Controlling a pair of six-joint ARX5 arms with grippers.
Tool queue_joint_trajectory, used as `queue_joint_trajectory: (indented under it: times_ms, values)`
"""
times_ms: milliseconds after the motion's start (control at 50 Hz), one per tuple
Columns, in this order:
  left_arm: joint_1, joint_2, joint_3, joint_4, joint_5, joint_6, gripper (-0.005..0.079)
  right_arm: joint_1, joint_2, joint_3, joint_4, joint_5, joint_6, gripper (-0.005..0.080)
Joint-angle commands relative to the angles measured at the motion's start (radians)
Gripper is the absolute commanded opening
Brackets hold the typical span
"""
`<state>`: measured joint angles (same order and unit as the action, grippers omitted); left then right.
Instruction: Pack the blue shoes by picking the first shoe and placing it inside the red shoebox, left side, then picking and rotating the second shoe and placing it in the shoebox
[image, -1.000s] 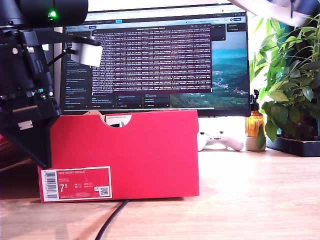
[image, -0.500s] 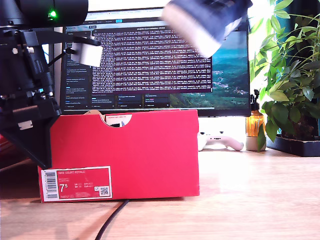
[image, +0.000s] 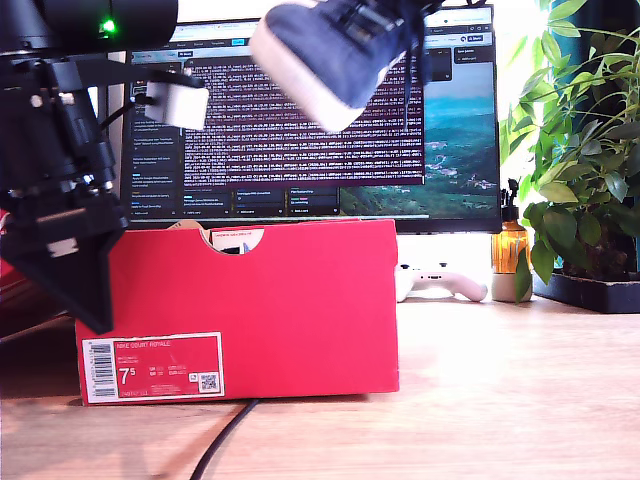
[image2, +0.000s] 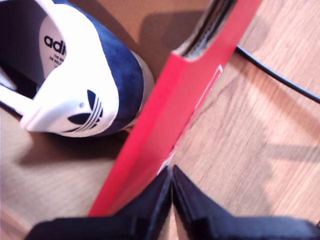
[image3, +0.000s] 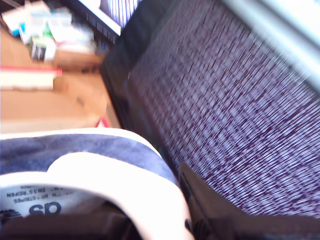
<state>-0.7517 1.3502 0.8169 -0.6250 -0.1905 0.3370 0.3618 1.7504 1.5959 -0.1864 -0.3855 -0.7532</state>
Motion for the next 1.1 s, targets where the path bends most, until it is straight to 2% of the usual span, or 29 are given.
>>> queue_joint_trajectory:
  times_ms: [0,220,540,820,1080]
  values:
    - [0.0,0.011,0.001,0.006,0.003,0.013,-0.0018,0.007,0.002,0.018,0.045,-0.007,0.011,-0.0013]
    - [0.0,0.011,0.001,0.006,0.003,0.058,-0.0018,0.02,0.068,0.018,0.086,-0.008,-0.02,-0.0013]
    - [0.0,0.011,0.001,0.005,0.003,0.063,-0.0018,0.051,0.157,0.018,0.08,-0.008,-0.071,-0.0013]
    - [0.0,0.011,0.001,-0.002,0.002,0.063,-0.0018,0.068,0.219,0.018,0.026,0.012,-0.178,-0.0013]
    - [0.0,0.011,0.001,-0.003,0.003,0.063,-0.0018,0.085,0.243,0.018,-0.106,0.077,-0.294,-0.0013]
